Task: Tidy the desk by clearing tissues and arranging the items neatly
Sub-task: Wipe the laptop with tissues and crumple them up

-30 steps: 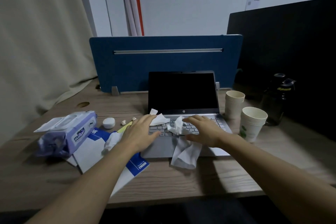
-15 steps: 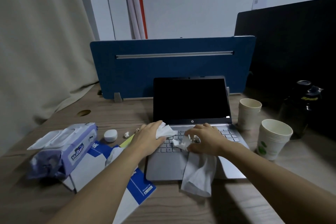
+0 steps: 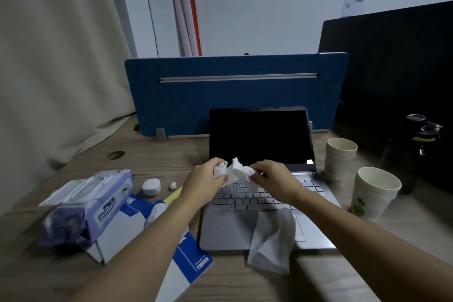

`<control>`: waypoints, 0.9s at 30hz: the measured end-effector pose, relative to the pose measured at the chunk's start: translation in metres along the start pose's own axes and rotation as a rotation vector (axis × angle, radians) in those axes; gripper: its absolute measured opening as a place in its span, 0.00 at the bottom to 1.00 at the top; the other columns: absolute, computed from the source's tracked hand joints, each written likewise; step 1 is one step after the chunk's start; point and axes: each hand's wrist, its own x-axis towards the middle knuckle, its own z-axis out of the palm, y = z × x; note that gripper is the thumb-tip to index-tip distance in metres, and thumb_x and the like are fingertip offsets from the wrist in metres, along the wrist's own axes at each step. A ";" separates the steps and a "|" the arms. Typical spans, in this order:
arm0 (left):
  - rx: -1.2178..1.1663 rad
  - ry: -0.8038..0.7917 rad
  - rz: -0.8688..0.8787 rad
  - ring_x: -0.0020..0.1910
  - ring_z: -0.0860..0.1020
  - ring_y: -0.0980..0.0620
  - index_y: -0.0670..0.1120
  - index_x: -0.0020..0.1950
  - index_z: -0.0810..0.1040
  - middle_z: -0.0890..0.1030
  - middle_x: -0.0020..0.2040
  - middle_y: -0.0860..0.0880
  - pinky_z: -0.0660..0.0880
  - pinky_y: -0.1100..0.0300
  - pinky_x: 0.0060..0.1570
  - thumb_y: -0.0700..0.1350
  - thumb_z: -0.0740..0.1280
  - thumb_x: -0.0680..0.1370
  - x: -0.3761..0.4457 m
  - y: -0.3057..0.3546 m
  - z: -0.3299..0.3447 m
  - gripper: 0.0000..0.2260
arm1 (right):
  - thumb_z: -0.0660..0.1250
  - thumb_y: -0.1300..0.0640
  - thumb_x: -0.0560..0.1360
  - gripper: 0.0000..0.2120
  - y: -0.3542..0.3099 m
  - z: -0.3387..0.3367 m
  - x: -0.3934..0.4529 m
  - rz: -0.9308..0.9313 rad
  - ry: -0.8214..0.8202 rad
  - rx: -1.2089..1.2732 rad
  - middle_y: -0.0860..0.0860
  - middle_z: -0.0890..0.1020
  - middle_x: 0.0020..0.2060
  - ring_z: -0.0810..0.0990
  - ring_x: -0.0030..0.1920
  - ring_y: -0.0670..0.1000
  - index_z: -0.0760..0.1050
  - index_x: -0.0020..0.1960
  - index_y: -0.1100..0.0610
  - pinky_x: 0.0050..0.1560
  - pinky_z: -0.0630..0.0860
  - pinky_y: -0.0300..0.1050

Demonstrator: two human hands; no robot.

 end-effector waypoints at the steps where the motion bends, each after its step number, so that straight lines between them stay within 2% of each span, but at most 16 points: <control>1: -0.058 -0.004 -0.004 0.42 0.79 0.51 0.59 0.61 0.75 0.82 0.46 0.54 0.74 0.57 0.38 0.51 0.69 0.74 -0.001 0.003 -0.002 0.16 | 0.68 0.56 0.77 0.07 -0.004 0.000 0.000 0.024 0.028 0.039 0.53 0.82 0.44 0.79 0.42 0.51 0.80 0.53 0.58 0.43 0.75 0.47; 3: -0.167 -0.031 -0.009 0.44 0.80 0.54 0.60 0.61 0.75 0.81 0.48 0.55 0.75 0.57 0.40 0.50 0.70 0.74 -0.004 0.010 -0.007 0.17 | 0.70 0.57 0.76 0.05 -0.012 -0.001 0.000 0.108 0.081 0.152 0.54 0.82 0.41 0.81 0.39 0.51 0.76 0.51 0.56 0.40 0.78 0.48; 6: -0.275 -0.077 -0.009 0.53 0.79 0.57 0.60 0.66 0.73 0.80 0.56 0.55 0.75 0.59 0.47 0.47 0.69 0.76 -0.010 0.016 -0.013 0.20 | 0.70 0.59 0.75 0.07 -0.020 -0.002 -0.001 0.166 0.114 0.246 0.55 0.82 0.37 0.82 0.32 0.47 0.72 0.46 0.56 0.36 0.79 0.47; 10: -0.409 -0.131 0.008 0.59 0.78 0.52 0.58 0.70 0.70 0.80 0.62 0.52 0.74 0.59 0.51 0.41 0.63 0.78 -0.020 0.024 -0.019 0.22 | 0.71 0.61 0.73 0.03 -0.031 -0.006 -0.005 0.157 0.136 0.215 0.52 0.82 0.37 0.81 0.37 0.50 0.77 0.43 0.57 0.38 0.77 0.44; 12: -0.462 -0.155 0.001 0.59 0.79 0.46 0.57 0.73 0.68 0.79 0.64 0.51 0.77 0.51 0.54 0.38 0.60 0.79 -0.025 0.028 -0.020 0.25 | 0.72 0.61 0.72 0.03 -0.038 -0.006 -0.008 0.135 0.149 0.201 0.50 0.81 0.35 0.77 0.35 0.46 0.78 0.41 0.57 0.36 0.73 0.39; 14: -0.529 -0.200 -0.019 0.55 0.80 0.42 0.59 0.75 0.64 0.79 0.63 0.49 0.75 0.43 0.57 0.38 0.60 0.79 -0.030 0.032 -0.021 0.28 | 0.71 0.61 0.72 0.04 -0.045 -0.006 -0.012 0.121 0.145 0.211 0.49 0.80 0.34 0.75 0.33 0.44 0.77 0.40 0.57 0.35 0.71 0.38; 15: -0.565 -0.225 -0.015 0.53 0.79 0.44 0.62 0.75 0.64 0.78 0.64 0.49 0.75 0.43 0.58 0.38 0.60 0.79 -0.033 0.034 -0.022 0.28 | 0.71 0.62 0.72 0.05 -0.048 -0.006 -0.014 0.117 0.141 0.224 0.48 0.79 0.32 0.73 0.32 0.42 0.77 0.39 0.56 0.35 0.70 0.37; 18: -0.613 -0.270 0.044 0.61 0.77 0.57 0.66 0.72 0.66 0.74 0.68 0.55 0.76 0.50 0.62 0.42 0.65 0.78 -0.042 0.038 -0.027 0.27 | 0.70 0.61 0.73 0.05 -0.057 -0.011 -0.019 0.105 0.130 0.233 0.45 0.79 0.32 0.74 0.32 0.40 0.79 0.40 0.54 0.35 0.71 0.36; 20: -0.613 -0.270 0.061 0.61 0.77 0.56 0.63 0.68 0.72 0.78 0.64 0.56 0.75 0.47 0.63 0.44 0.68 0.78 -0.047 0.040 -0.029 0.21 | 0.70 0.61 0.74 0.03 -0.061 -0.015 -0.023 0.091 0.119 0.216 0.48 0.81 0.36 0.78 0.37 0.44 0.82 0.45 0.57 0.40 0.75 0.41; 23: -0.566 -0.237 0.065 0.55 0.81 0.49 0.58 0.57 0.78 0.83 0.54 0.52 0.77 0.42 0.57 0.52 0.71 0.76 -0.055 0.042 -0.032 0.10 | 0.69 0.62 0.74 0.03 -0.062 -0.020 -0.031 0.089 0.121 0.217 0.48 0.82 0.35 0.79 0.36 0.45 0.81 0.47 0.58 0.38 0.75 0.40; 25: -0.545 -0.200 0.059 0.52 0.81 0.45 0.56 0.52 0.79 0.84 0.49 0.49 0.77 0.43 0.53 0.53 0.72 0.75 -0.060 0.044 -0.033 0.09 | 0.69 0.62 0.75 0.02 -0.063 -0.022 -0.036 0.100 0.132 0.248 0.49 0.83 0.35 0.80 0.35 0.45 0.80 0.46 0.58 0.38 0.76 0.40; 27: -0.522 -0.168 0.063 0.50 0.81 0.43 0.53 0.51 0.79 0.83 0.47 0.47 0.77 0.45 0.49 0.52 0.72 0.75 -0.064 0.043 -0.035 0.08 | 0.70 0.62 0.75 0.03 -0.059 -0.023 -0.042 0.120 0.116 0.246 0.50 0.84 0.39 0.82 0.39 0.48 0.80 0.48 0.58 0.41 0.79 0.42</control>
